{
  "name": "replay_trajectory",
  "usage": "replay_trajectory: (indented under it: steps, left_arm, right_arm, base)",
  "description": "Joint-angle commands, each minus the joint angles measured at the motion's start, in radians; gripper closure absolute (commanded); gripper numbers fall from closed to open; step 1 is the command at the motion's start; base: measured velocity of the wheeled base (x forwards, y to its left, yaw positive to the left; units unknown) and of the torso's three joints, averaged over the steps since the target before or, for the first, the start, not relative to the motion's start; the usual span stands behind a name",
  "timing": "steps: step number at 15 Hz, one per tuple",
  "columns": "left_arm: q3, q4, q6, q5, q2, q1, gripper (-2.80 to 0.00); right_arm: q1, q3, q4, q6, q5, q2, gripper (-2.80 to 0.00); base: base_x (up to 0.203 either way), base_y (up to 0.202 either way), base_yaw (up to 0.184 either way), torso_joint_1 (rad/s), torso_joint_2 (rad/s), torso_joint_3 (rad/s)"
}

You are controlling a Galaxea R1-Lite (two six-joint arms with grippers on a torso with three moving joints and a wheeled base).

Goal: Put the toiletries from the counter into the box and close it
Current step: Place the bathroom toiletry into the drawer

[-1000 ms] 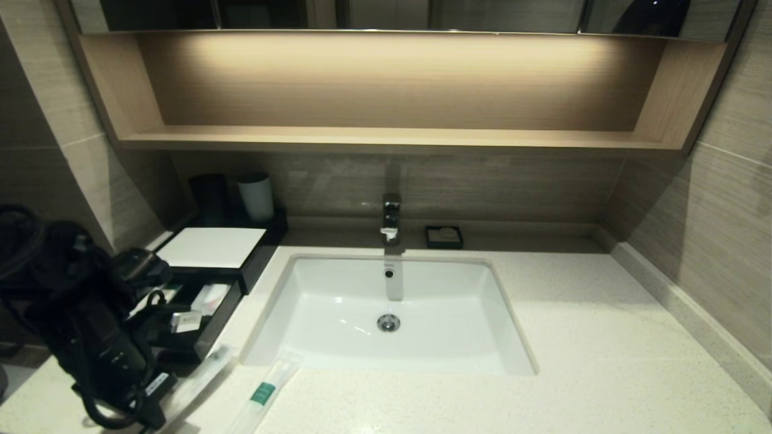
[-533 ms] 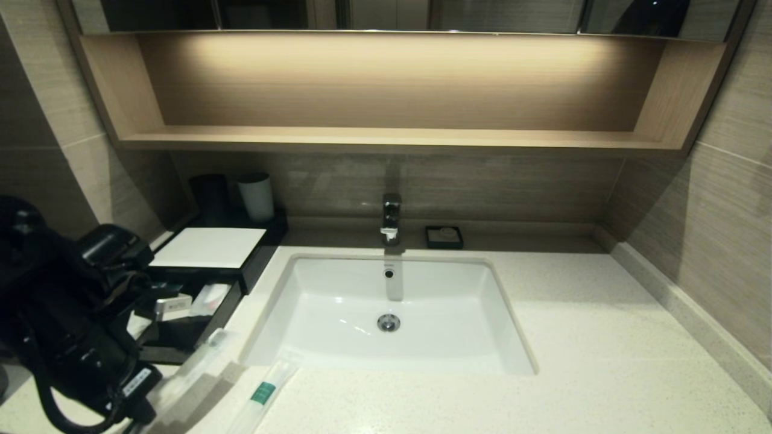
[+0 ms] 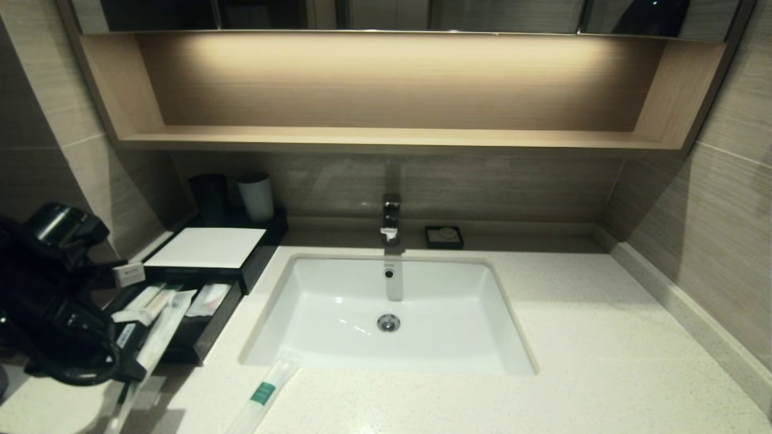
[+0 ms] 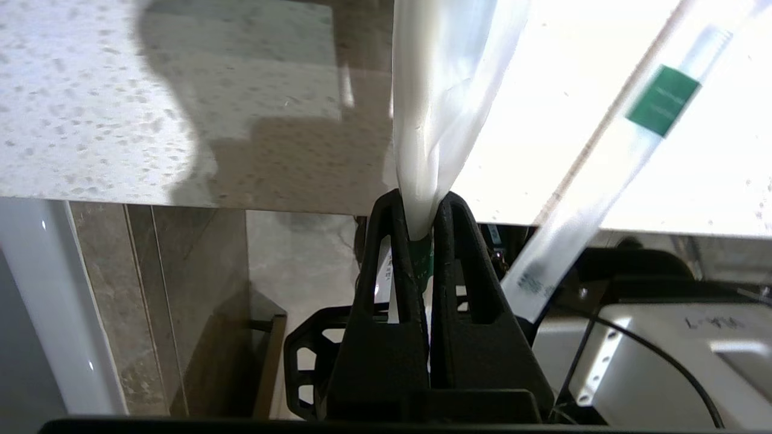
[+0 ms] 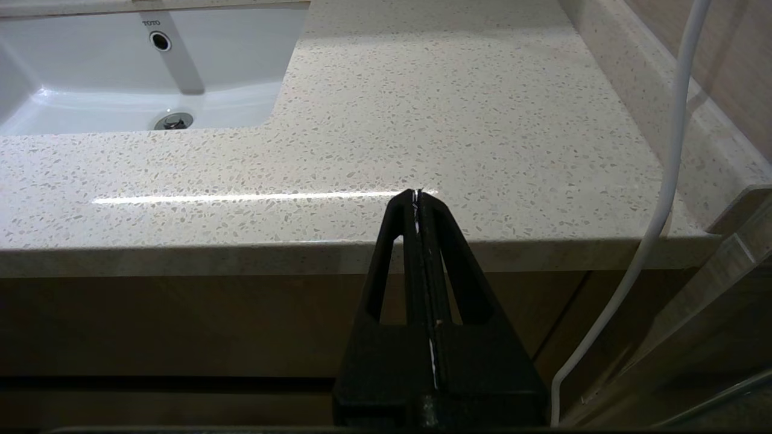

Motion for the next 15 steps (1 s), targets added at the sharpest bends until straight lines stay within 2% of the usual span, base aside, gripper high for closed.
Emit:
replay_trajectory:
  steps: [1, 5, 10, 15]
  left_arm:
    - [-0.011, -0.001, 0.002, 0.005, 0.053, 0.073, 0.0]
    - [-0.059, 0.057, -0.002, 0.078, 0.066, 0.109, 0.0]
    - [-0.226, 0.292, 0.024, 0.082, 0.136, 0.153, 0.0]
    - [-0.293, 0.297, 0.021, 0.08, 0.269, 0.157, 0.0]
  right_arm:
    - [0.0, 0.0, 0.001, 0.0, -0.001, 0.002, 0.0]
    - [0.0, 0.0, 0.002, 0.001, 0.001, 0.002, 0.0]
    - [0.0, 0.0, 0.001, 0.0, -0.001, 0.002, 0.0]
    - [0.0, 0.0, 0.001, 0.0, 0.0, 0.0, 0.0]
  base:
    - [0.0, 0.0, 0.0, 0.0, 0.0, 0.0]
    - [0.0, 0.0, 0.0, 0.0, 0.0, 0.0]
    - [0.0, 0.0, 0.0, 0.0, 0.0, 0.0]
    - [0.0, 0.0, 0.0, 0.0, 0.0, 0.0]
